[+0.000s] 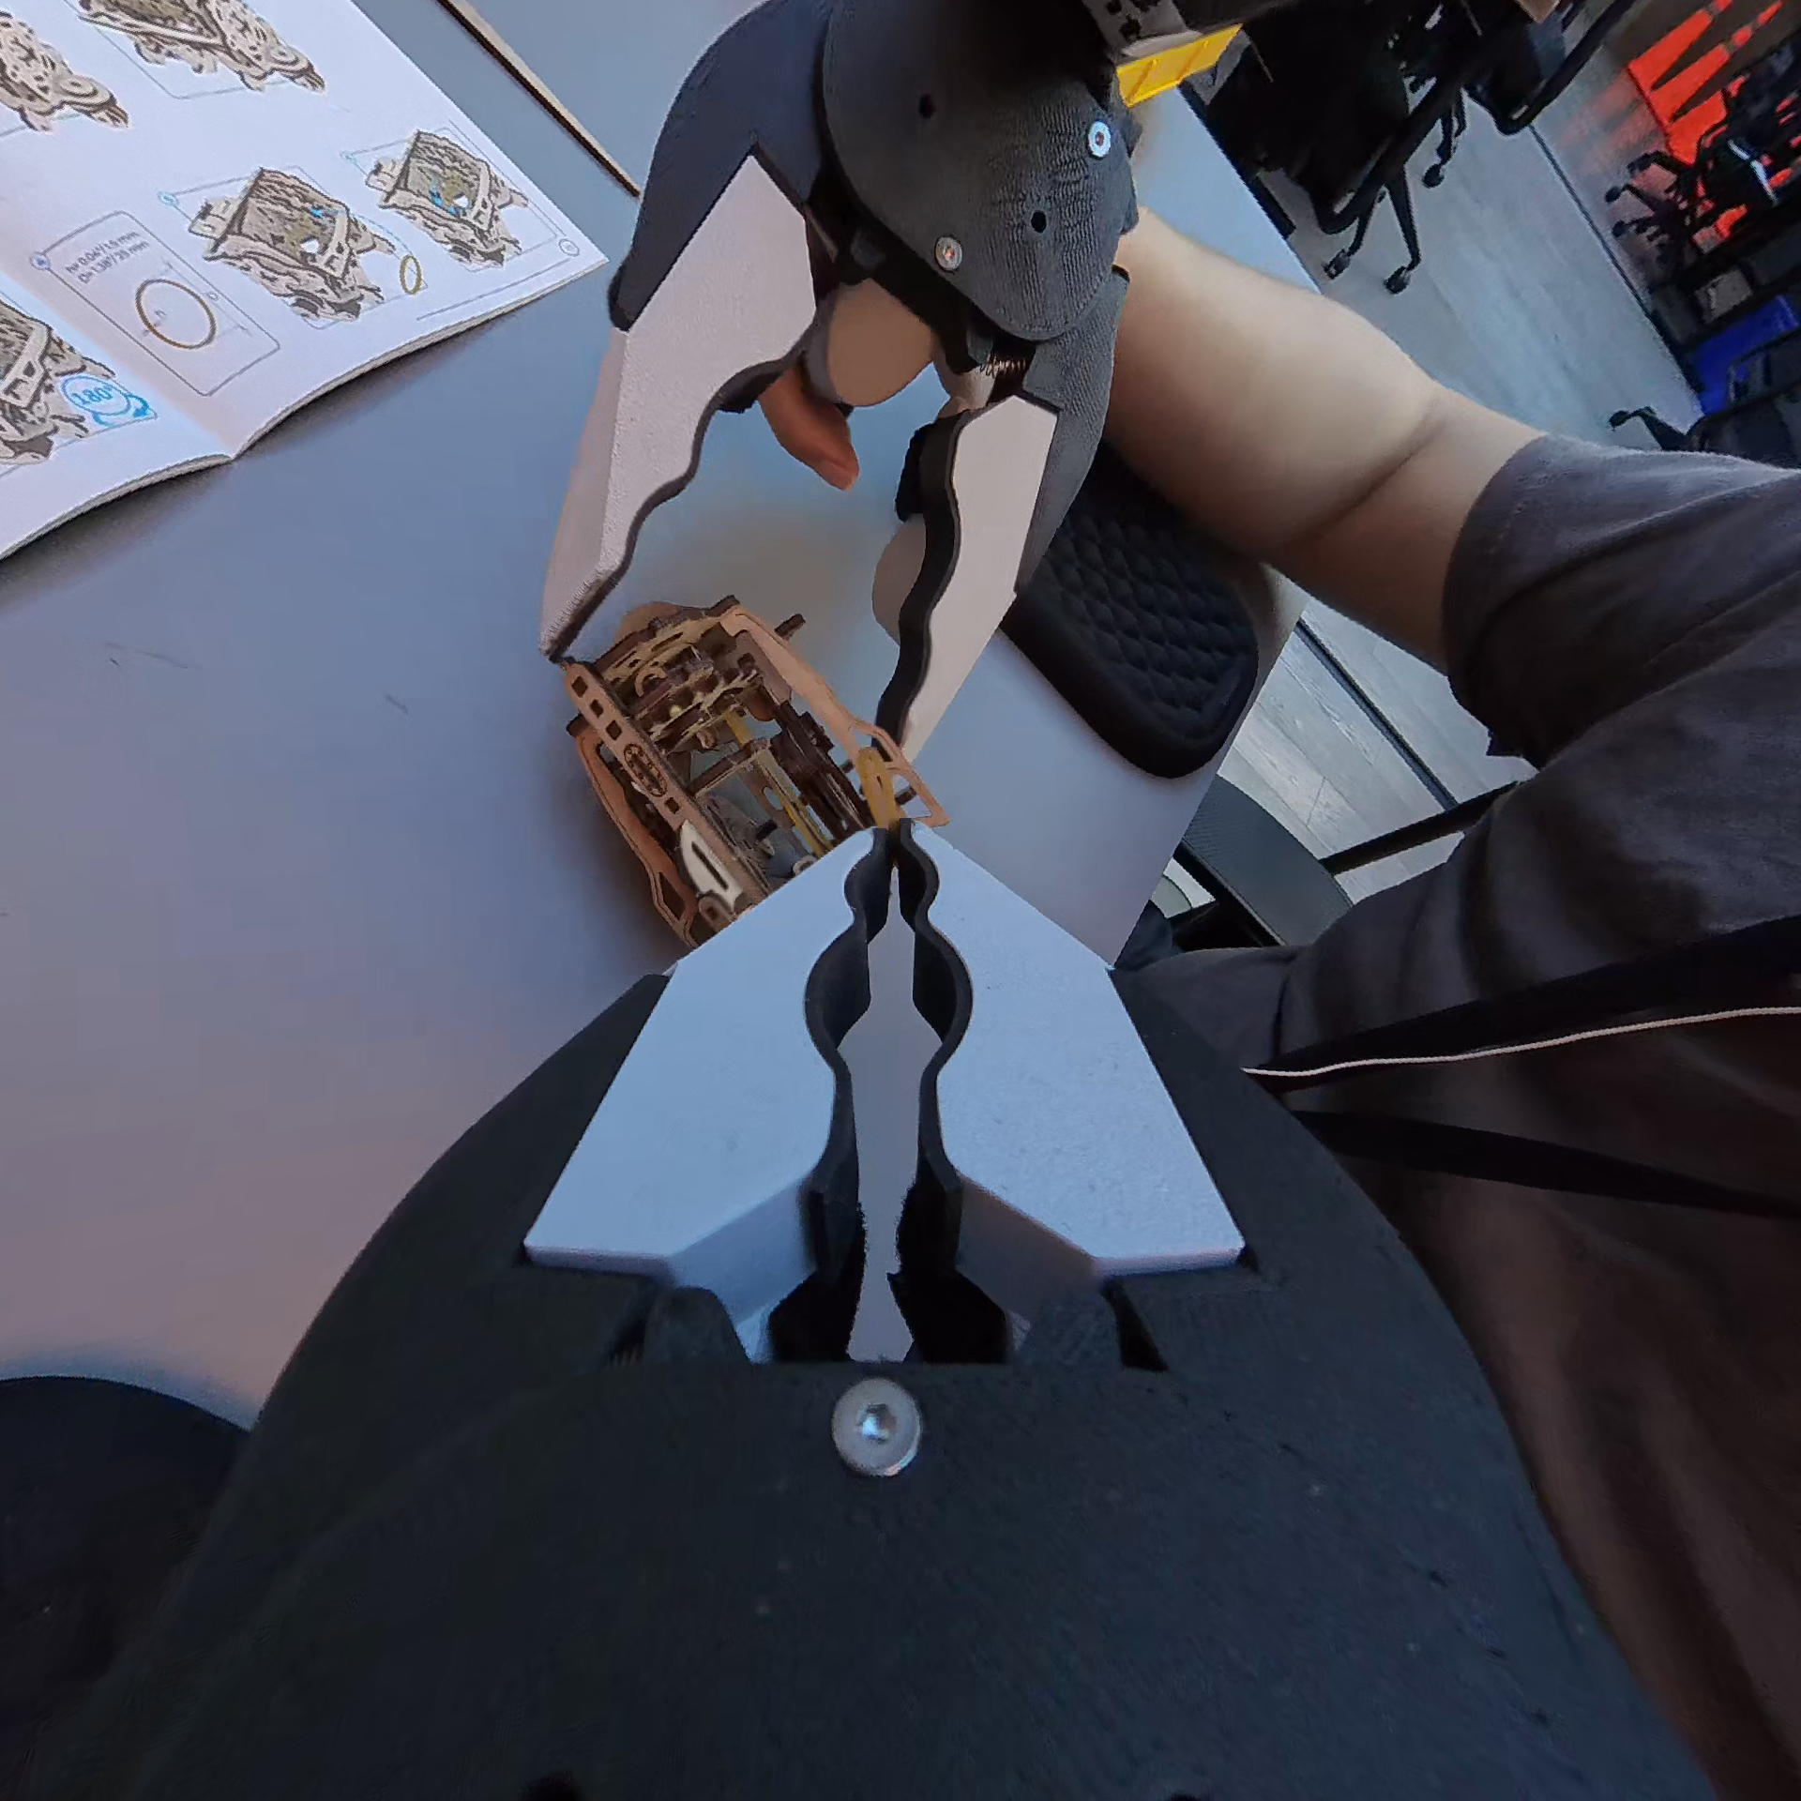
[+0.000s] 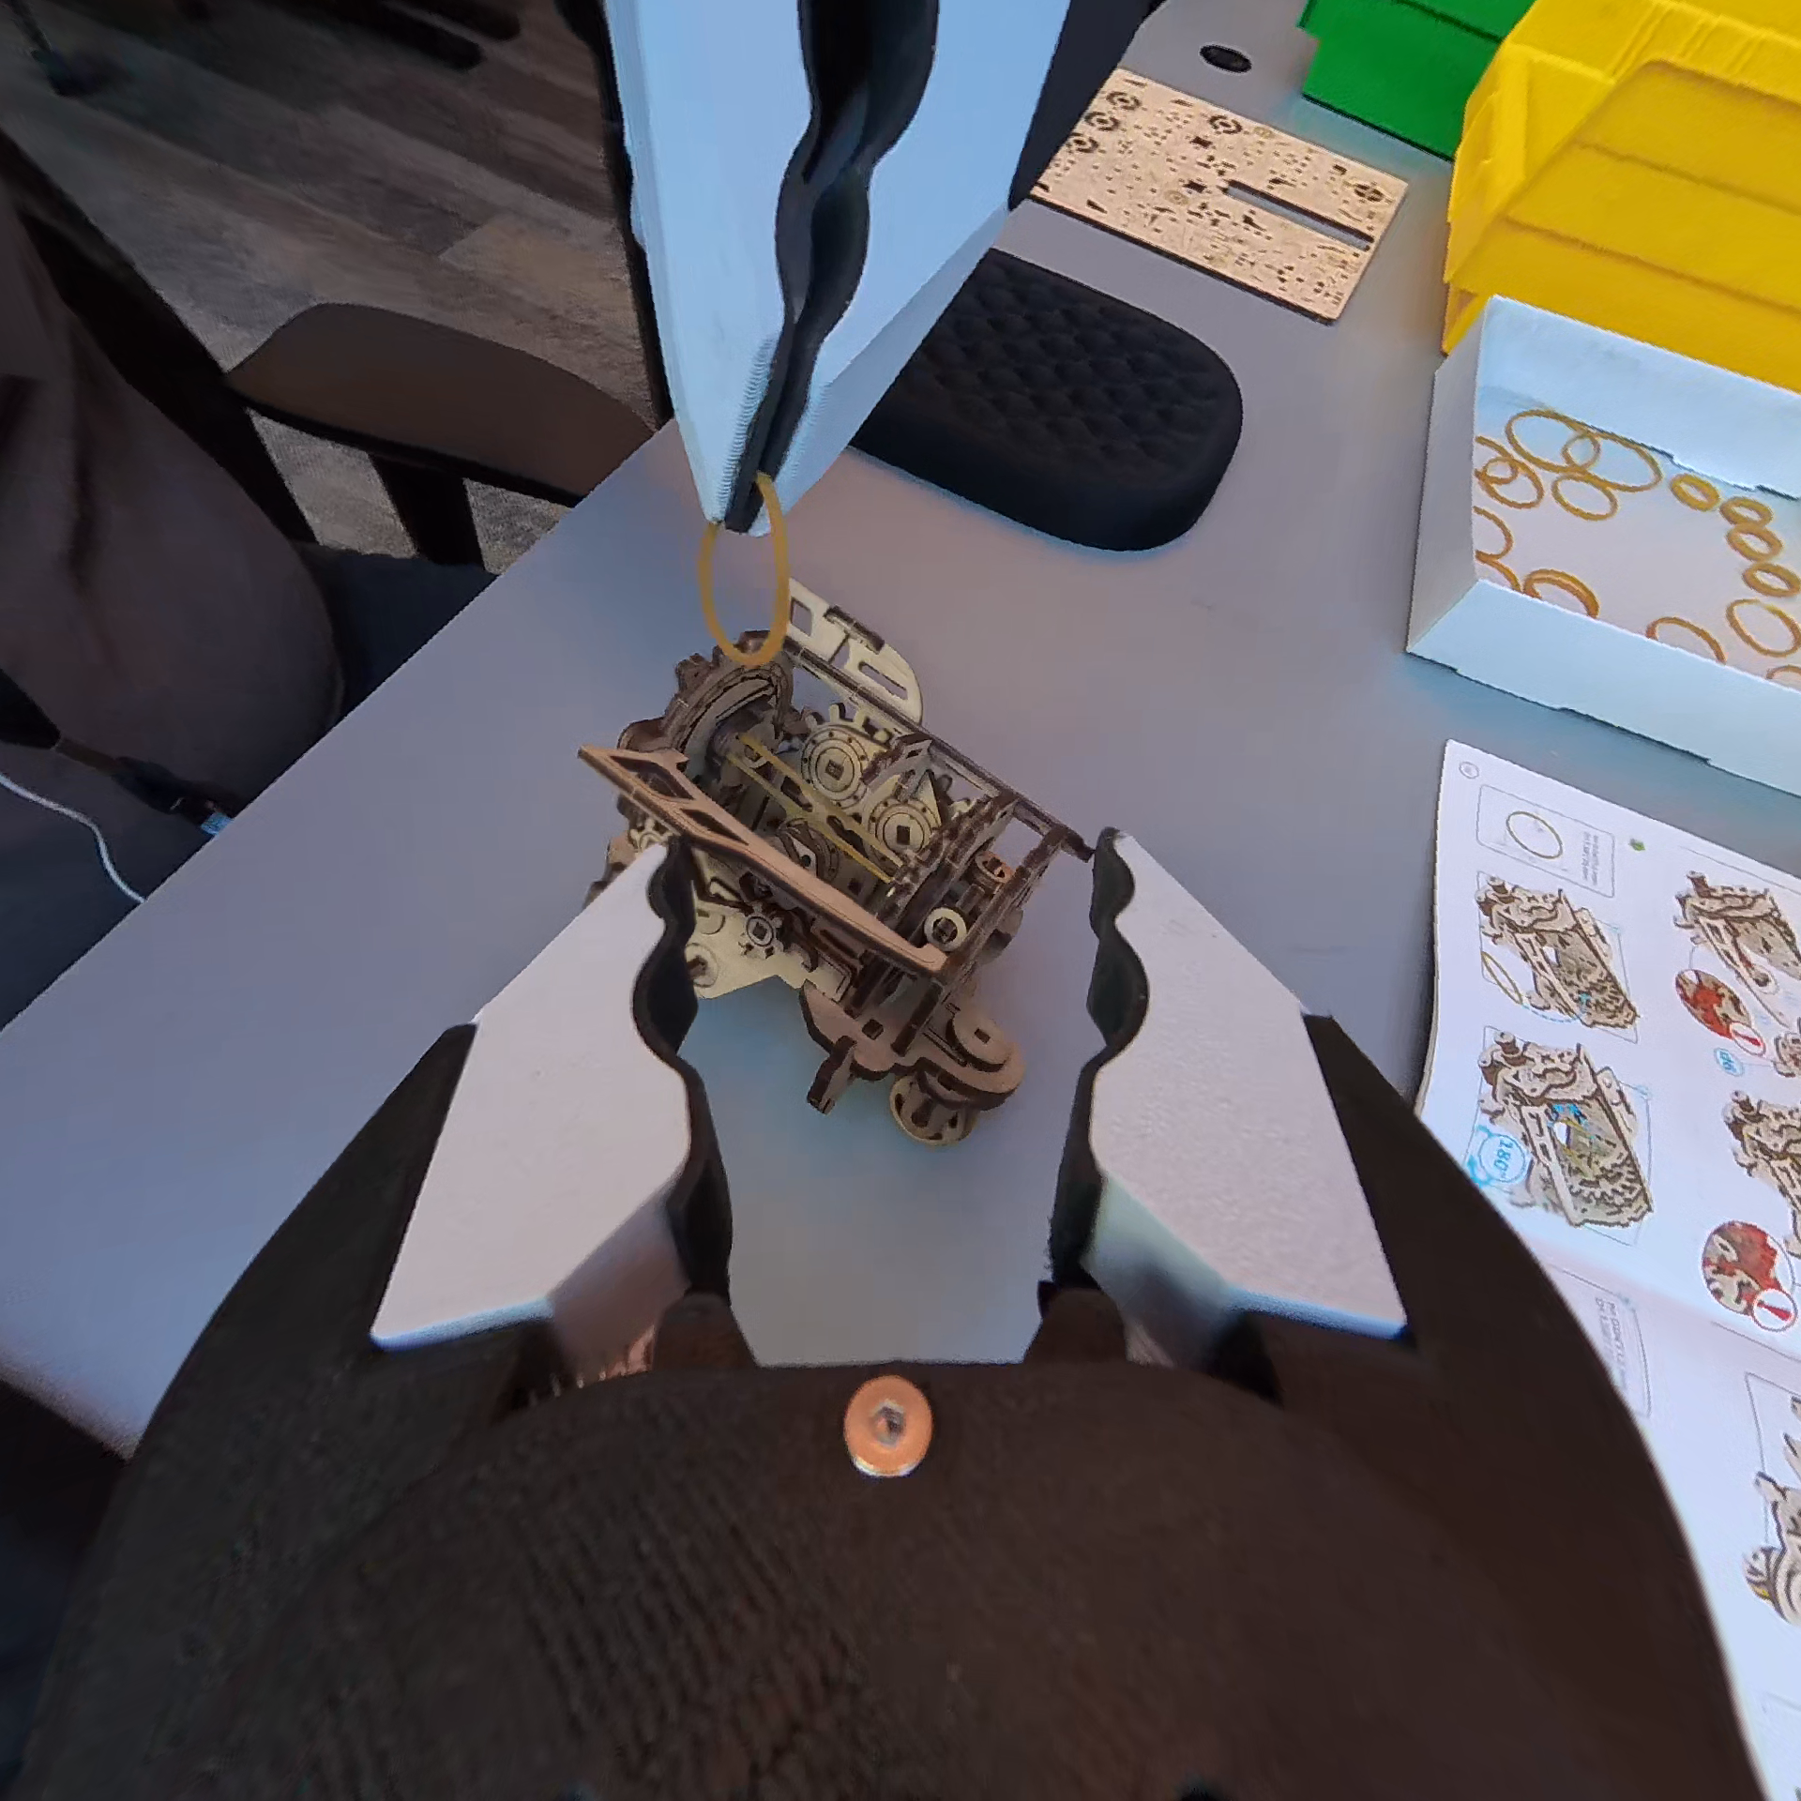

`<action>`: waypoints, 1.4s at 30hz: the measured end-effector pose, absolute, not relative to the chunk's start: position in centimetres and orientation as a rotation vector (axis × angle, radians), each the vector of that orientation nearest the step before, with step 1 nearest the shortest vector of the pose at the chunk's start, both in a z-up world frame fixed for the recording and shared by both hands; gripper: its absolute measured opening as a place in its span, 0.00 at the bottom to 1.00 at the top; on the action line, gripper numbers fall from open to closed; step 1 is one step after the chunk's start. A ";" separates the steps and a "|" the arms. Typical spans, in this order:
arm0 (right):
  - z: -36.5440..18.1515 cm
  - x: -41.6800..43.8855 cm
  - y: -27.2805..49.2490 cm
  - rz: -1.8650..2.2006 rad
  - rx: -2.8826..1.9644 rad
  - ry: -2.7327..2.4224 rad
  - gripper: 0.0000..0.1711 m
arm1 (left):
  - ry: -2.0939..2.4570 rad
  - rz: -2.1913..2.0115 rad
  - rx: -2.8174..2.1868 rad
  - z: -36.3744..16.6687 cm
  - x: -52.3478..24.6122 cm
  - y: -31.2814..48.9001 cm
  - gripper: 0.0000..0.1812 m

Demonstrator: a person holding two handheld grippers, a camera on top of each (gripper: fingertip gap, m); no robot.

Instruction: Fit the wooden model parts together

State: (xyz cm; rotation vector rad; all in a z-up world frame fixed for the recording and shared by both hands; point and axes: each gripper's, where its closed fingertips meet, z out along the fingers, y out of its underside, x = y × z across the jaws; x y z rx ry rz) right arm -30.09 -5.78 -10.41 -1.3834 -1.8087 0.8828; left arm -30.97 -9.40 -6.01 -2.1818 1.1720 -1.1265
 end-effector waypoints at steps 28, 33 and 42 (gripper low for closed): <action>-9.4 -26.6 -7.8 0.630 -1.463 -1.744 0.47 | 1.041 -0.740 -2.058 -6.4 -29.0 -8.2 0.00; -6.7 -26.7 -7.2 0.629 -1.397 -1.657 0.25 | 0.975 -0.716 -2.127 -6.7 -28.3 -8.1 0.00; -5.6 -27.6 -7.6 0.408 -1.078 -1.864 0.14 | 0.937 -0.683 -2.106 -6.7 -28.2 -8.5 0.00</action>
